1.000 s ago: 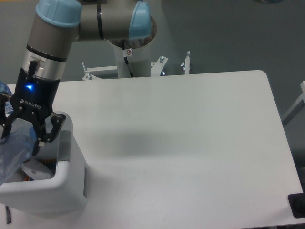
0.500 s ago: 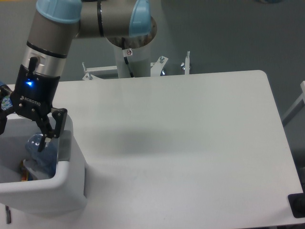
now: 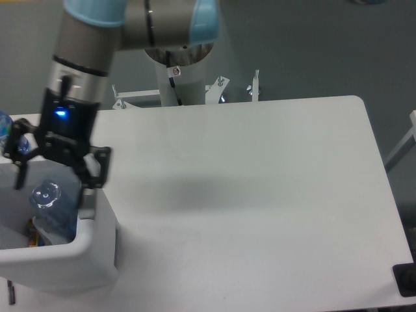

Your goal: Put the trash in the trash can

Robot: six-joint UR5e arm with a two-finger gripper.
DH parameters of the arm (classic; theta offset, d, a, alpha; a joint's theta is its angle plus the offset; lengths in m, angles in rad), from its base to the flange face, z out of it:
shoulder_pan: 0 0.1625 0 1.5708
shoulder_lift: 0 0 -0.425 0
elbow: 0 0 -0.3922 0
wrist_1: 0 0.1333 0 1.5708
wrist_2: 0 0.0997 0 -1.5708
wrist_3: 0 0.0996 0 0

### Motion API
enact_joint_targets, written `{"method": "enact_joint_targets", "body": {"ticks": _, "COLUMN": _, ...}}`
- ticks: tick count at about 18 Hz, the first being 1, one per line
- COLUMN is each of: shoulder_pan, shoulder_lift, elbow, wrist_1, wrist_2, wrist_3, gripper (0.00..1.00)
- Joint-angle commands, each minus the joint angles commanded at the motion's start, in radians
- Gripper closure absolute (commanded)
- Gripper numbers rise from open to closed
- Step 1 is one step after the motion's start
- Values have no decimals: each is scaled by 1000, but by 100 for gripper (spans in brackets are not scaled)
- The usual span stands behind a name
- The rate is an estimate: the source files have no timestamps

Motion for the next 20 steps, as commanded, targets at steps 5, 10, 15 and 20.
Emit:
{"method": "enact_joint_targets", "body": {"ticks": 5, "shoulder_pan": 132, "shoulder_lift": 14, "elbow": 44, "wrist_1": -12, "wrist_2": 2, "wrist_3": 15, "gripper": 0}}
{"method": "enact_joint_targets", "body": {"ticks": 10, "shoulder_pan": 203, "shoulder_lift": 28, "elbow": 38, "wrist_1": -104, "wrist_2": 11, "wrist_3": 153, "gripper": 0}}
{"method": "enact_joint_targets", "body": {"ticks": 15, "shoulder_pan": 220, "shoulder_lift": 55, "elbow": 45, "wrist_1": -259, "wrist_2": 181, "wrist_3": 369, "gripper": 0}}
{"method": "enact_joint_targets", "body": {"ticks": 20, "shoulder_pan": 244, "shoulder_lift": 89, "elbow": 41, "wrist_1": -379, "wrist_2": 311, "wrist_3": 559, "gripper": 0}}
